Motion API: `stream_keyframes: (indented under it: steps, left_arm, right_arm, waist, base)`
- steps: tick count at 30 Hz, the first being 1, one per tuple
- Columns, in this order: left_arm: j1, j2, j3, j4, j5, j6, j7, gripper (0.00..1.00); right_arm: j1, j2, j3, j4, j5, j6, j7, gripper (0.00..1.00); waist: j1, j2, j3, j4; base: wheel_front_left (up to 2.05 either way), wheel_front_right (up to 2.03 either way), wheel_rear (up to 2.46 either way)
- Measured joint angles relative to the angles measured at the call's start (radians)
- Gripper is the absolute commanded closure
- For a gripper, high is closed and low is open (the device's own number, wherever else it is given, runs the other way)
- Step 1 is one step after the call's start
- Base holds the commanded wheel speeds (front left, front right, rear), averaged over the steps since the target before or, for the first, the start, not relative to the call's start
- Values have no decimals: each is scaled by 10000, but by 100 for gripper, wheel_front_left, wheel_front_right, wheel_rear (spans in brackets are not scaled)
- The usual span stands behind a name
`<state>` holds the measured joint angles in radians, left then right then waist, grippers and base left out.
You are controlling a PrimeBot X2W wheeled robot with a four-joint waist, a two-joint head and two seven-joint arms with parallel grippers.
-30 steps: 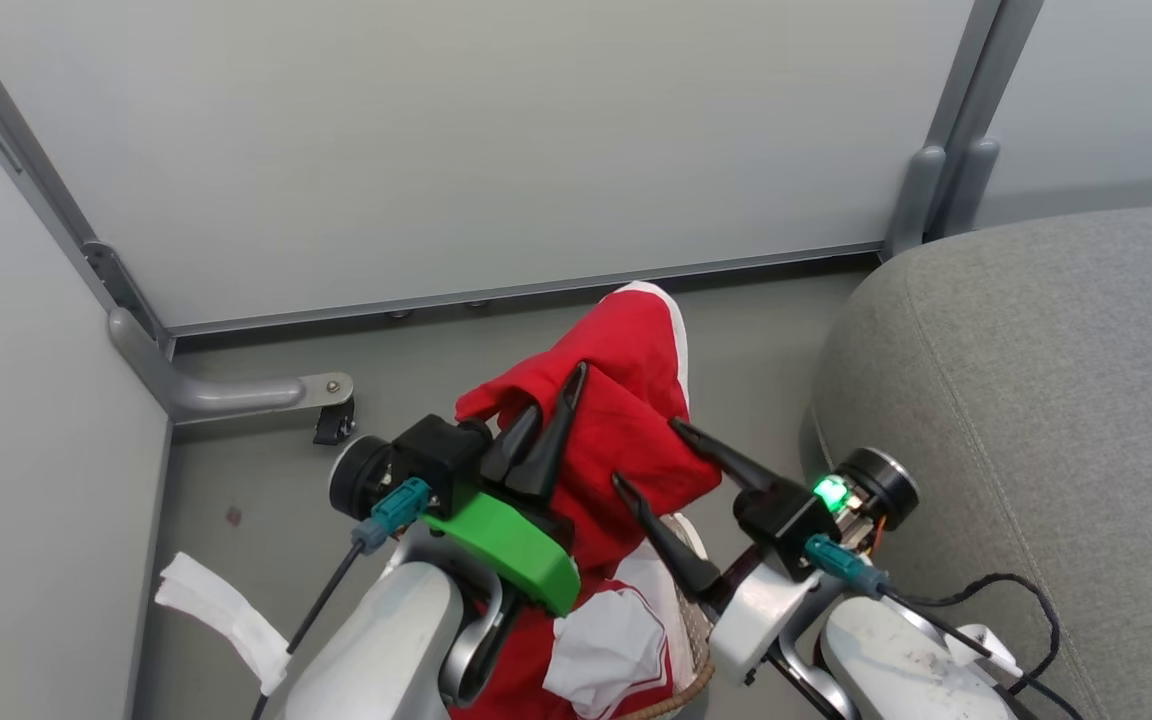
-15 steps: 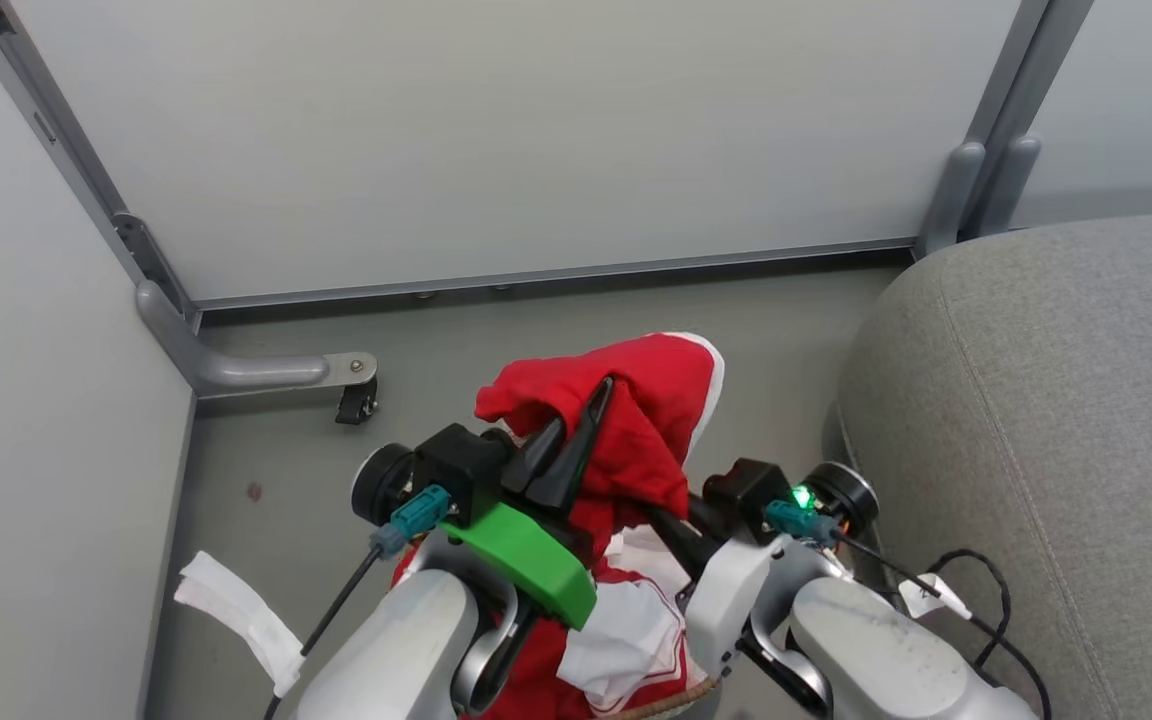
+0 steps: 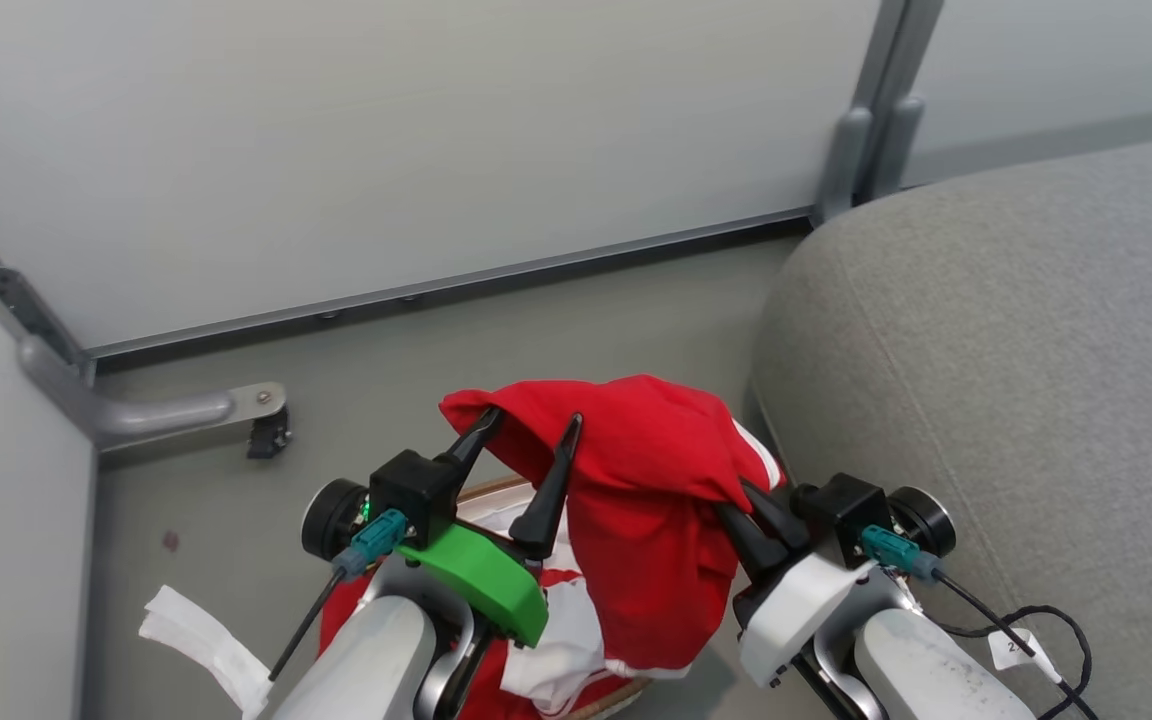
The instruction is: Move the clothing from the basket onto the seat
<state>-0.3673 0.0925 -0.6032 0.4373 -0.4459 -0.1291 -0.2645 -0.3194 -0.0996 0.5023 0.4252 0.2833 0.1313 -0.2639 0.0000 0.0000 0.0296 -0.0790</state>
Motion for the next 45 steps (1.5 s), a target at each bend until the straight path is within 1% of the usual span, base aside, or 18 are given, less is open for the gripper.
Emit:
stream_keyframes:
  steps: [4,8,14,17,20,22,25,28,32,35,39,43,45]
  left_arm:
    - [83,35,171,-52,121,0,0,0]
    - [103,59,238,-119,203,0,0,0]
    - [116,130,190,-161,307,0,0,0]
    - [87,132,-148,-138,328,0,0,0]
    - [-59,173,-286,-140,320,0,-2,0]
    - [-166,238,-364,-151,318,0,0,0]
    - [-194,468,-447,-221,320,0,-2,0]
    - [-236,759,-428,-370,343,0,0,0]
    - [-541,1089,-723,-627,391,0,0,0]
    - [-916,1333,-826,-945,384,0,-2,0]
    - [-1349,1801,-1135,-1231,307,0,0,0]
    - [-1894,2071,-1434,-1570,209,0,0,0]
    - [-2140,2115,-1574,-1743,167,0,0,0]
  right_arm:
    - [108,42,-180,-341,-159,0,0,100]
    - [235,73,-439,-654,-249,0,2,100]
    - [484,198,-949,-999,-105,0,0,100]
    - [703,228,-1501,-1310,-224,0,0,100]
    - [902,228,-2127,-1678,-500,0,2,100]
    - [865,222,-2510,-1919,-727,0,0,100]
    - [468,92,-2947,-2123,-1070,0,0,100]
    - [-430,-259,-3394,-2113,-1383,0,0,100]
    - [-1674,-506,-4709,-1732,-2046,0,0,100]
    - [-2805,-491,-5229,-1430,-2489,2,-2,100]
    - [-4369,-640,-5869,-734,-2865,2,-2,100]
    - [-5700,-740,-6644,359,-3296,2,-4,100]
    - [-6206,-830,-7031,895,-3484,2,-2,100]
  waist:
    - [0,0,93,-740]
    - [0,0,210,-1629]
    - [0,0,409,-2967]
    - [0,0,552,-3582]
    - [0,0,742,-4008]
    - [0,1,930,-4176]
    - [0,0,1263,-4343]
    - [0,1,1650,-4427]
    - [0,1,2241,-4423]
    - [0,0,2754,-4315]
    - [1,0,3527,-4088]
    - [1,0,4300,-3794]
    - [1,0,4646,-3617]
  base:
    - [0,0,0]
    - [0,0,0]
    - [0,0,0]
    - [0,0,0]
    - [0,0,0]
    - [0,0,0]
    - [0,0,0]
    - [0,0,0]
    - [0,0,0]
    - [0,0,0]
    - [0,0,0]
    - [0,0,0]
    - [0,0,0]
